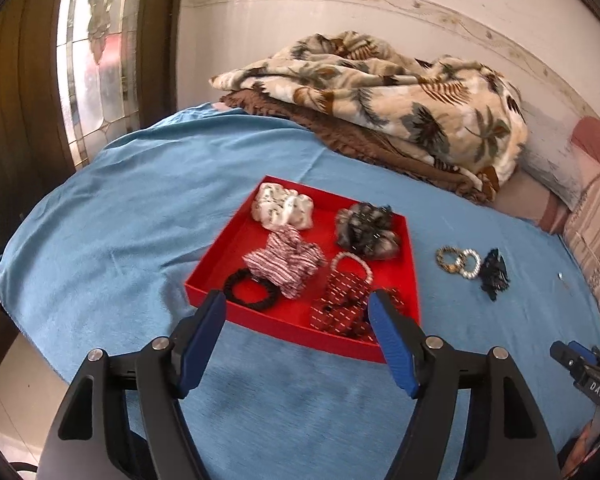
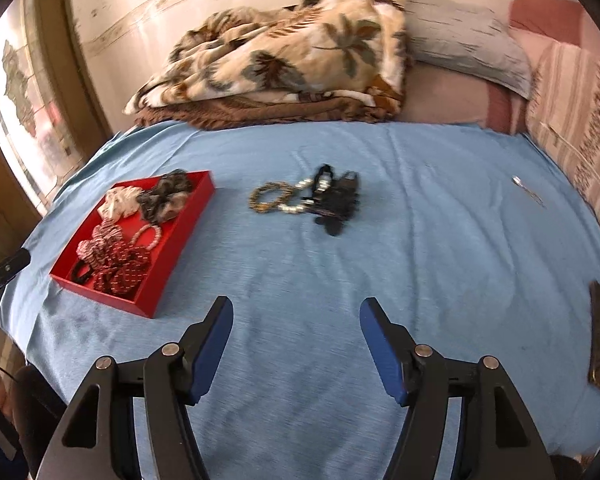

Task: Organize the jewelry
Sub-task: 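Move both open tools toward the bracelets and claw clip on the sheet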

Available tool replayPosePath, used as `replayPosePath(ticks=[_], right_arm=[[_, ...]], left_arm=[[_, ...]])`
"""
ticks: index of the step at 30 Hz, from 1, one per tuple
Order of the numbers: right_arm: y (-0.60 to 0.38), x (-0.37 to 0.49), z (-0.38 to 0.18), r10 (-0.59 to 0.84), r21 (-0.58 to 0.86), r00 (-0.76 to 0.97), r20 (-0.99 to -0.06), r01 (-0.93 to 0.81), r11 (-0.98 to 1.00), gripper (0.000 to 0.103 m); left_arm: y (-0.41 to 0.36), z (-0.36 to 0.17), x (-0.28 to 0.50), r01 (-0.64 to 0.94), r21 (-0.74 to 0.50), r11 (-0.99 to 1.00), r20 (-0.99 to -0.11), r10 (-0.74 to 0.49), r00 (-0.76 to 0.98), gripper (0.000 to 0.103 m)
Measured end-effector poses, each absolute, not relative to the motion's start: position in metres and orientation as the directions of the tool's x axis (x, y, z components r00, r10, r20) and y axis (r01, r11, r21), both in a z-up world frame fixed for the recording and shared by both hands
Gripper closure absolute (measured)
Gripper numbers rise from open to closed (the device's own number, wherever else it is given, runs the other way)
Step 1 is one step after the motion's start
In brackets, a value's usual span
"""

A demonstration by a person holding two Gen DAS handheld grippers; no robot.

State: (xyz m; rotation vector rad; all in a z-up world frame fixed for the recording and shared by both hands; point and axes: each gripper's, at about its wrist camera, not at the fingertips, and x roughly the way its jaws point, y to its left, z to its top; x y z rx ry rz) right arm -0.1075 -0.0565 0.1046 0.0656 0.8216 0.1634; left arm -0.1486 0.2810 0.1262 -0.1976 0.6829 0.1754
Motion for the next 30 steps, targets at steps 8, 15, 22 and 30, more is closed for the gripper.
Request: replayPosePath(ticks=[8, 15, 22, 30], right_arm=[[-0.108, -0.111, 0.081, 0.121, 0.15, 0.649, -0.751, -0.011, 0.989, 0.032], [-0.124, -0.087, 0.066, 0.15, 0.194, 0.624, -0.767, 0.004, 0.981, 0.031], [-0.112, -0.039, 0.061, 0.223, 0.244, 0.606, -0.763, -0.049, 0.969, 0.031], [-0.102, 0.026, 0.065, 0.273, 0.282, 0.626, -0.73, -0.087, 0.955, 0.026]], left_arm=[[0.252, 0.115, -0.139, -0.167, -0.08, 0.983, -0.681, 0.069, 0.729, 0.03], [0.224, 0.105, -0.114, -0.099, -0.11, 0.989, -0.726, -0.012, 0.688, 0.03], [0.19, 0.098, -0.084, -0.017, -0.123, 0.992, -0.746, -0.081, 0.661, 0.03], [0.162, 0.084, -0.059, 0.051, -0.108, 0.993, -0.762, -0.116, 0.637, 0.03]])
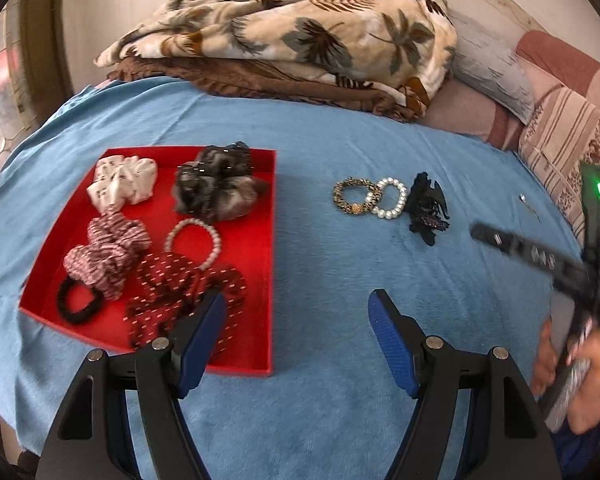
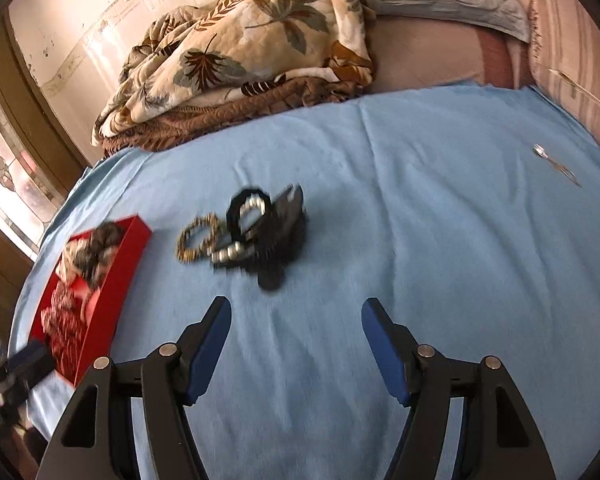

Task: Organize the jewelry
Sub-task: 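Move both open tools toward the bracelets and claw clip on the sheet, then grasp the leopard-print hair tie with the left tool while the right grasps the black claw clip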

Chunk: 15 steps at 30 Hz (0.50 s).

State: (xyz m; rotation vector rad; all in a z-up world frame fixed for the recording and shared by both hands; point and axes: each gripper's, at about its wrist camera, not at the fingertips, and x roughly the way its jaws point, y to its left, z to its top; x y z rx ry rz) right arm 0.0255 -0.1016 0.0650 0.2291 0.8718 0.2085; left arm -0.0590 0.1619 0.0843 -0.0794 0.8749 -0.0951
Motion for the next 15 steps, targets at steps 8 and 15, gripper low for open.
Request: replayPosePath(ticks=[8, 15], right_arm=[[-0.075, 0.077, 0.053, 0.294, 0.289, 0.606, -0.739, -0.109, 0.951, 0.015], [-0.066, 0.096, 0.041, 0.311, 0.294, 0.553, -0.773, -0.122, 0.948, 0.059]], left_arm=[[0.155, 0.074, -0.046, 0.07, -0.101, 0.992, -0.776, -0.122, 0.618, 0.03], [0.156, 0.084, -0.033, 0.06, -0.112, 0.992, -0.764, -0.124, 0.633, 0.03]])
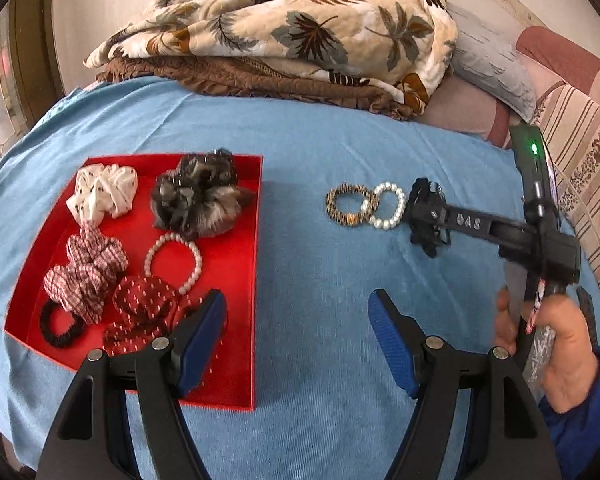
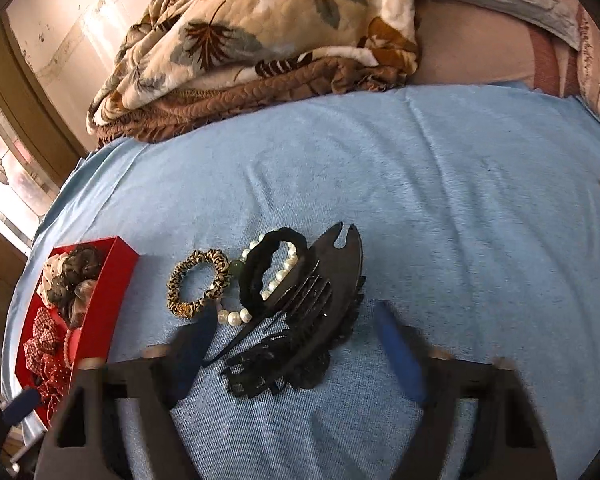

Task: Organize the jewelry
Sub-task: 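Grasp the leopard-print hair tie with the left tool while the right grasps the black claw clip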

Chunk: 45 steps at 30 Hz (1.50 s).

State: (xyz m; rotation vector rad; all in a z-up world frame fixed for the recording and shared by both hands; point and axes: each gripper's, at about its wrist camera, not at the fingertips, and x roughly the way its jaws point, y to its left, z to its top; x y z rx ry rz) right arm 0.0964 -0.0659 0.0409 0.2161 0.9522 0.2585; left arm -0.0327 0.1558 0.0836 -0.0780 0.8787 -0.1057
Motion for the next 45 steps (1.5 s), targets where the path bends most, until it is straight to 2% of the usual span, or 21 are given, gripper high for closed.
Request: replayPosePath(ticks=[1, 2, 3, 9, 11, 14, 15, 18, 19, 20, 23, 32, 34, 35, 36, 37, 39, 40, 41, 43, 45], right_arm=[[-0.07, 0.095, 0.042, 0.321, 0.308, 0.552, -0.769, -0.119, 0.944, 0.067], [-0.073, 0.093, 0.043, 0.317, 0.307, 0.556, -0.768, -0.114, 0.945, 0.083], [-0.08, 0.089, 0.044, 0.311, 0.305, 0.56, -0.768, -0.108, 0.946, 0.088], [-0.131, 0.057, 0.042, 0.281, 0.325, 0.586, -0.76, -0.031, 0.945, 0.089], [-0.145, 0.047, 0.042, 0.251, 0.311, 0.606, -0.755, -0.006, 0.95, 0.083], [-0.159, 0.037, 0.041, 0.222, 0.293, 0.626, -0.748, 0.012, 0.956, 0.081], [-0.161, 0.035, 0.041, 0.22, 0.294, 0.63, -0.745, 0.013, 0.956, 0.081], [-0.169, 0.031, 0.037, 0.241, 0.323, 0.645, -0.725, 0.009, 0.946, 0.062], [-0.171, 0.031, 0.034, 0.253, 0.337, 0.646, -0.721, 0.008, 0.941, 0.053], [-0.173, 0.032, 0.032, 0.265, 0.352, 0.644, -0.717, 0.006, 0.936, 0.05], [-0.176, 0.036, 0.025, 0.314, 0.403, 0.635, -0.705, -0.005, 0.915, 0.045], [-0.172, 0.053, 0.022, 0.383, 0.477, 0.642, -0.664, -0.03, 0.878, 0.045], [-0.171, 0.057, 0.02, 0.428, 0.522, 0.633, -0.645, -0.044, 0.852, 0.045], [-0.171, 0.059, 0.017, 0.455, 0.545, 0.621, -0.638, -0.052, 0.837, 0.045], [-0.17, 0.061, 0.014, 0.473, 0.558, 0.607, -0.638, -0.058, 0.828, 0.045], [-0.17, 0.062, 0.014, 0.473, 0.559, 0.608, -0.638, -0.058, 0.827, 0.047], [-0.171, 0.061, 0.016, 0.513, 0.592, 0.598, -0.616, -0.08, 0.802, 0.068], [-0.17, 0.061, 0.017, 0.521, 0.6, 0.592, -0.615, -0.077, 0.796, 0.073], [-0.17, 0.059, 0.019, 0.527, 0.606, 0.595, -0.607, -0.081, 0.791, 0.086], [-0.168, 0.057, 0.021, 0.542, 0.617, 0.587, -0.601, -0.09, 0.782, 0.096], [-0.168, 0.054, 0.025, 0.547, 0.624, 0.591, -0.593, -0.093, 0.776, 0.097]], left_arm=[[0.155, 0.086, -0.03, 0.063, -0.109, 0.992, -0.761, -0.124, 0.636, 0.03], [0.154, 0.087, -0.028, 0.064, -0.11, 0.992, -0.76, -0.125, 0.637, 0.03], [0.153, 0.089, -0.025, 0.066, -0.113, 0.991, -0.76, -0.129, 0.637, 0.03], [0.145, 0.093, -0.001, 0.071, -0.151, 0.986, -0.766, -0.162, 0.622, 0.03], [0.139, 0.091, 0.011, 0.071, -0.139, 0.988, -0.778, -0.154, 0.609, 0.03], [0.127, 0.083, 0.038, 0.088, -0.155, 0.984, -0.796, -0.177, 0.579, 0.031], [0.121, 0.079, 0.05, 0.09, -0.156, 0.984, -0.802, -0.18, 0.569, 0.037], [0.109, 0.065, 0.08, 0.091, -0.144, 0.985, -0.826, -0.171, 0.538, 0.052], [0.106, 0.06, 0.088, 0.084, -0.133, 0.988, -0.833, -0.157, 0.531, 0.053], [0.105, 0.056, 0.093, 0.079, -0.123, 0.989, -0.838, -0.146, 0.527, 0.055], [0.1, 0.04, 0.115, 0.076, -0.088, 0.993, -0.852, -0.114, 0.512, 0.056], [0.091, 0.018, 0.13, 0.097, -0.046, 0.994, -0.86, -0.089, 0.503, 0.057], [0.085, 0.014, 0.127, 0.109, -0.027, 0.994, -0.859, -0.079, 0.506, 0.076], [0.08, 0.013, 0.124, 0.118, 0.003, 0.993, -0.858, -0.058, 0.511, 0.092], [0.077, 0.013, 0.122, 0.125, 0.0, 0.992, -0.86, -0.064, 0.506, 0.097], [0.076, 0.014, 0.119, 0.129, -0.022, 0.991, -0.864, -0.084, 0.497, 0.097], [0.074, 0.018, 0.113, 0.132, -0.046, 0.99, -0.858, -0.107, 0.502, 0.097], [0.072, 0.022, 0.108, 0.136, -0.048, 0.99, -0.853, -0.112, 0.509, 0.097], [0.071, 0.029, 0.102, 0.142, -0.053, 0.988, -0.848, -0.12, 0.516, 0.097], [0.068, 0.038, 0.091, 0.153, -0.067, 0.986, -0.841, -0.139, 0.523, 0.097], [0.067, 0.05, 0.077, 0.169, -0.088, 0.982, -0.831, -0.166, 0.531, 0.097]])
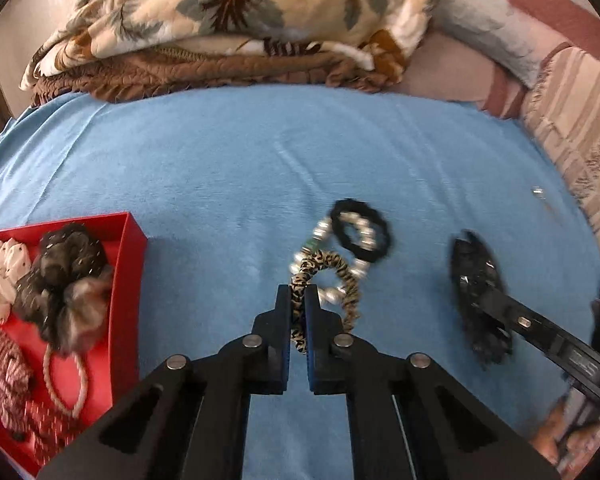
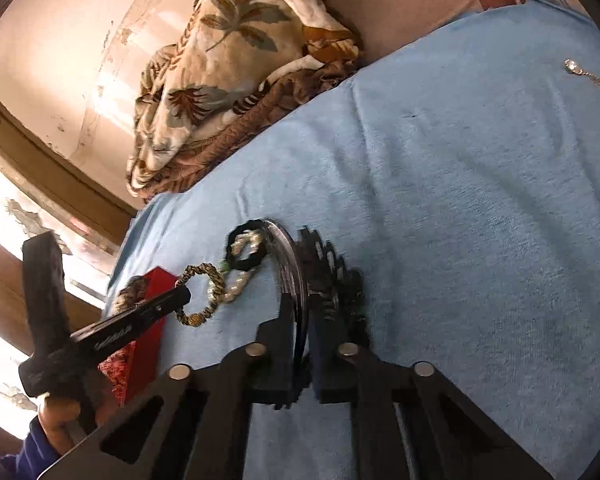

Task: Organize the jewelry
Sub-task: 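Grasp the leopard-print hair tie with the left tool while the right grasps the black claw clip, then carry the leopard tie and claw clip into the red tray and open both tools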

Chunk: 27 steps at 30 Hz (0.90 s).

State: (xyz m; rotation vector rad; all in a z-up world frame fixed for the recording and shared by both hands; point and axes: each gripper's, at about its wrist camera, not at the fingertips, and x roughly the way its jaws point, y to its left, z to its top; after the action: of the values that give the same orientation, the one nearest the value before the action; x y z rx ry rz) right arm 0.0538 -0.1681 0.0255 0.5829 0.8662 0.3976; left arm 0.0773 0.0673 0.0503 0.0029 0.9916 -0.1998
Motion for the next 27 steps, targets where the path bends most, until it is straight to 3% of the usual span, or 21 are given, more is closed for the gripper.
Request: replayPosePath(ticks=[10, 20, 27], right_arm=[[-0.177, 0.025, 0.038, 0.528, 0.621, 0.617, -0.583, -0.08, 0.78, 0.098], [-0.152, -0.018, 0.048, 0.521, 0.595, 0.583, -0.623, -0.079, 0.8, 0.098], [-0.095, -0.024, 0.067, 0.528, 0.524, 0.528, -0.665, -0.175, 0.834, 0.098]], left_arm=[[0.095, 0.1, 0.005, 0.15, -0.191, 0.97, -0.782, -0.243, 0.574, 0.097], [0.204, 0.13, -0.053, -0.039, -0.192, 0.981, -0.737, -0.119, 0.665, 0.097], [0.304, 0.12, -0.08, -0.231, -0.286, 0.93, -0.737, -0.06, 0.673, 0.097]])
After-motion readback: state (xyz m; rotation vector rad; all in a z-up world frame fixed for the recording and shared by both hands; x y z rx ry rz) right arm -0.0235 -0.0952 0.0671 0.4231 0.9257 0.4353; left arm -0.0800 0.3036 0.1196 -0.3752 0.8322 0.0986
